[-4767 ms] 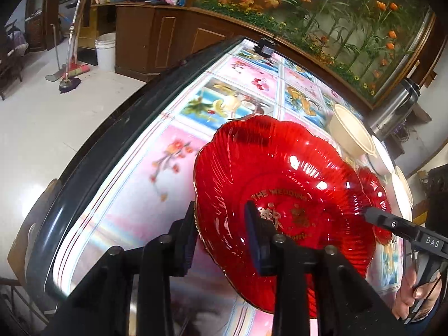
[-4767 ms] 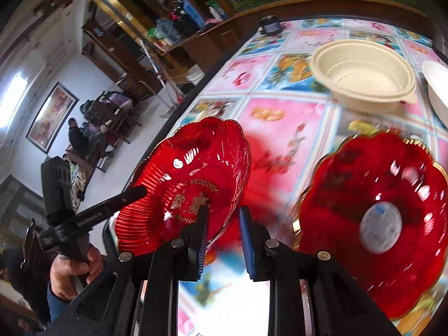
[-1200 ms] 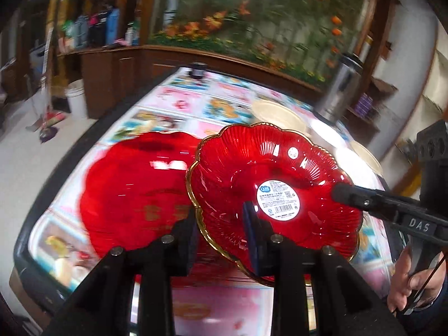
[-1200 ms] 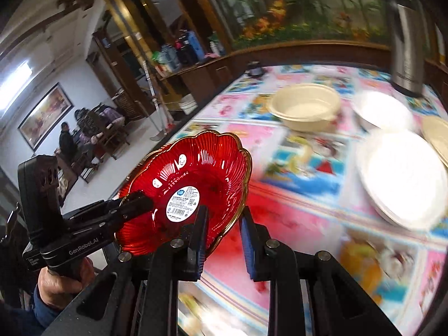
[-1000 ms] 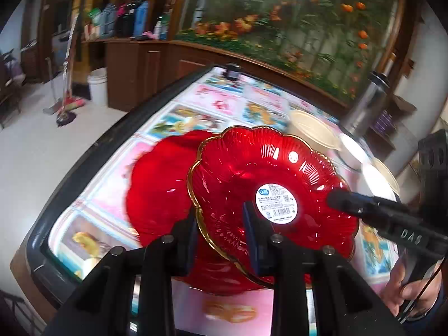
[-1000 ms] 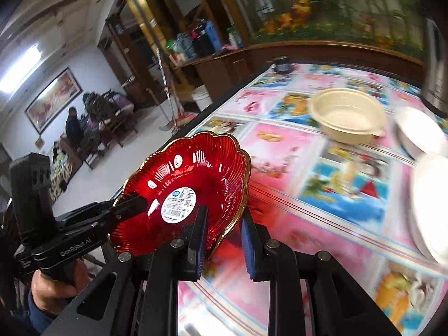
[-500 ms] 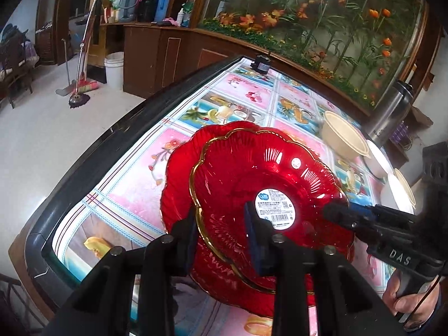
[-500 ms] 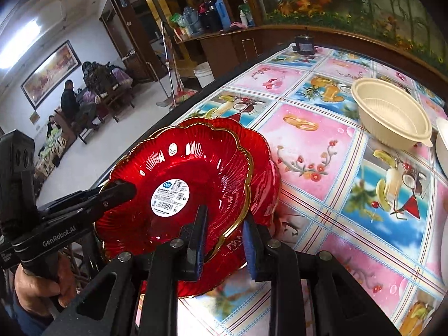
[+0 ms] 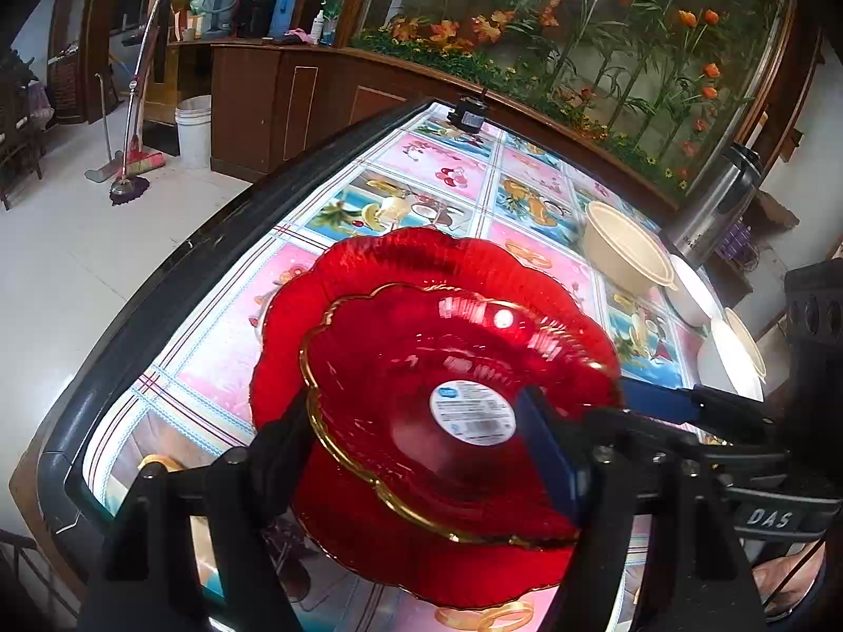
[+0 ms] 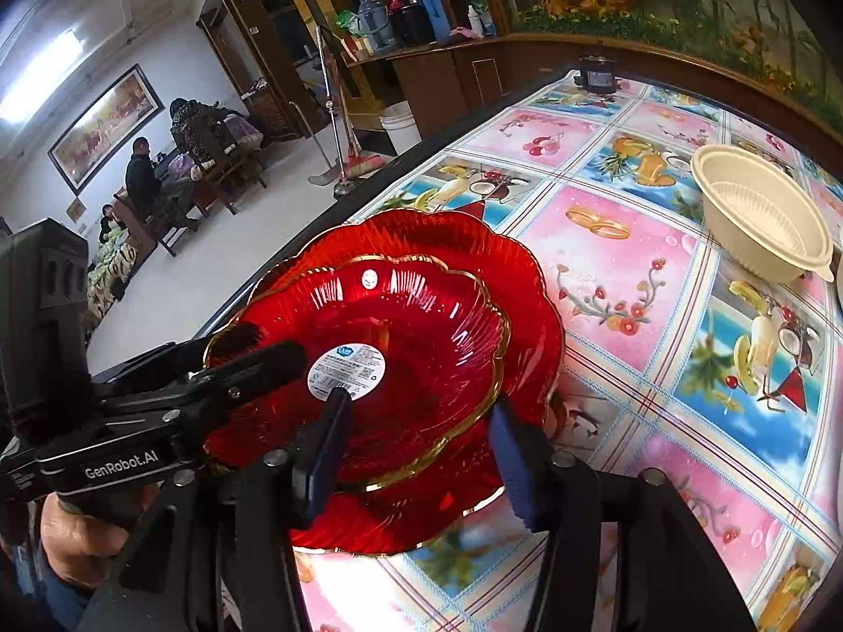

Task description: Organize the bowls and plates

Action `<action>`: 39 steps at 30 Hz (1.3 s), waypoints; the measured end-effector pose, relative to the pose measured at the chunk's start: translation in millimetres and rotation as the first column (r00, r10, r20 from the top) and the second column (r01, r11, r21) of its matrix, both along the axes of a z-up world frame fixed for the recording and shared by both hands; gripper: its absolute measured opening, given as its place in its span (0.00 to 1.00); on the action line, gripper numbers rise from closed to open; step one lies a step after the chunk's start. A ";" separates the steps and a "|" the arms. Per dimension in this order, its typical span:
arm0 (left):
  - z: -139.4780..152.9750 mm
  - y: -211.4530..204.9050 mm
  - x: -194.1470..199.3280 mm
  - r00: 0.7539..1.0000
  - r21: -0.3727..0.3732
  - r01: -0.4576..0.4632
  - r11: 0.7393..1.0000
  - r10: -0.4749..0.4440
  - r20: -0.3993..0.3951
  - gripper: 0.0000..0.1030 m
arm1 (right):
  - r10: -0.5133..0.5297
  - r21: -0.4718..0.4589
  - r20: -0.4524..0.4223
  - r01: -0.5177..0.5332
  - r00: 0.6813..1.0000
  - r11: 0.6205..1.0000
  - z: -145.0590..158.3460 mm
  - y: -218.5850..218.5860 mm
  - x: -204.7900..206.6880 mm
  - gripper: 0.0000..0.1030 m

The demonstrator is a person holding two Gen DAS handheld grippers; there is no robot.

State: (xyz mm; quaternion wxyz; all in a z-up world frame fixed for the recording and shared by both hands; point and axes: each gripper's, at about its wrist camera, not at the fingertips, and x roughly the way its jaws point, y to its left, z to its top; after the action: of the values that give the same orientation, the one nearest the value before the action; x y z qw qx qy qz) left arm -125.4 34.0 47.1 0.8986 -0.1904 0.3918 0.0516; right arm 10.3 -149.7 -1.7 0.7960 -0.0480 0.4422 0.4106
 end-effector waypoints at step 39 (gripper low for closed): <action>27.3 -78.5 -12.1 0.976 0.089 0.210 0.974 -0.214 0.038 0.82 | -0.502 -0.249 -0.067 0.473 0.862 0.845 3.3 -214.4 225.0 0.35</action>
State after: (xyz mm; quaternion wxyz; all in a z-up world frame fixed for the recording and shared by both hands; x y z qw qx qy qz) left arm -137.5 -44.6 74.5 0.9152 -0.1105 0.3861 -0.0324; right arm 235.3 -364.1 1.6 0.8330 0.0035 0.5340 0.1445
